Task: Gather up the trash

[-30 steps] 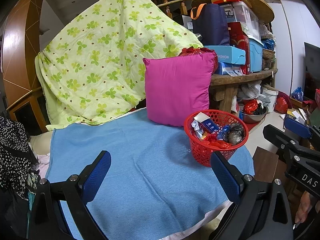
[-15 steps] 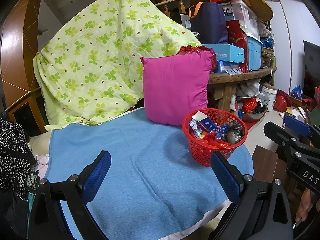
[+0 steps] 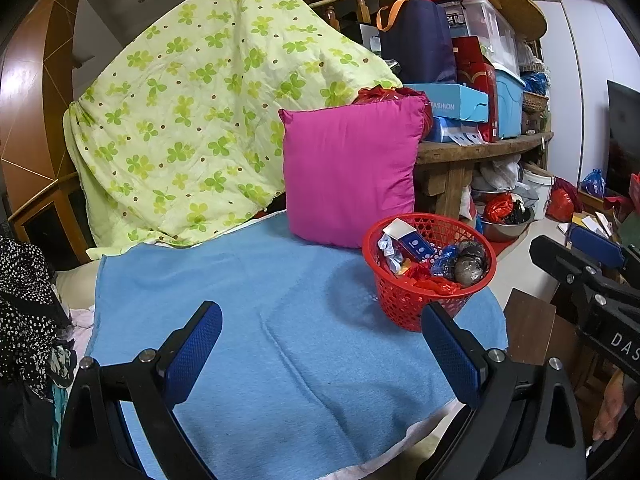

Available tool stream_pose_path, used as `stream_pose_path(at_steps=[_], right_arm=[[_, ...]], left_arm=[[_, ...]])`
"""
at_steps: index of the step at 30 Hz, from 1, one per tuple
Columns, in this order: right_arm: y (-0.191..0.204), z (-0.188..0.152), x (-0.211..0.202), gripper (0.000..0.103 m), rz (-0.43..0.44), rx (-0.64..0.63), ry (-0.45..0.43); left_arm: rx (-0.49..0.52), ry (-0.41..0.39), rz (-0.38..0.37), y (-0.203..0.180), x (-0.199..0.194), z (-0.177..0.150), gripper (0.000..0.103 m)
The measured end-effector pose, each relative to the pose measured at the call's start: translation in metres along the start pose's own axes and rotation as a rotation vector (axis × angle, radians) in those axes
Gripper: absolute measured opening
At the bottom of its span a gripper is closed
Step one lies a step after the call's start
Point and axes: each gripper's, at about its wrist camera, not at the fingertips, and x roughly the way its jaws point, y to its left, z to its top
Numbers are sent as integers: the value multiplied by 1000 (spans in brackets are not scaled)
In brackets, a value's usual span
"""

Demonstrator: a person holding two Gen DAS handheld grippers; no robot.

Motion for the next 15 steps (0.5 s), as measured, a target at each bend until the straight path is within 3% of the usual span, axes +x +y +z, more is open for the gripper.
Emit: stream_pose_path(at_steps=[15], right_arm=[[-14, -1, 7, 77, 3, 26, 8]], left_arm=[[8, 17, -4, -6, 11, 2, 99]])
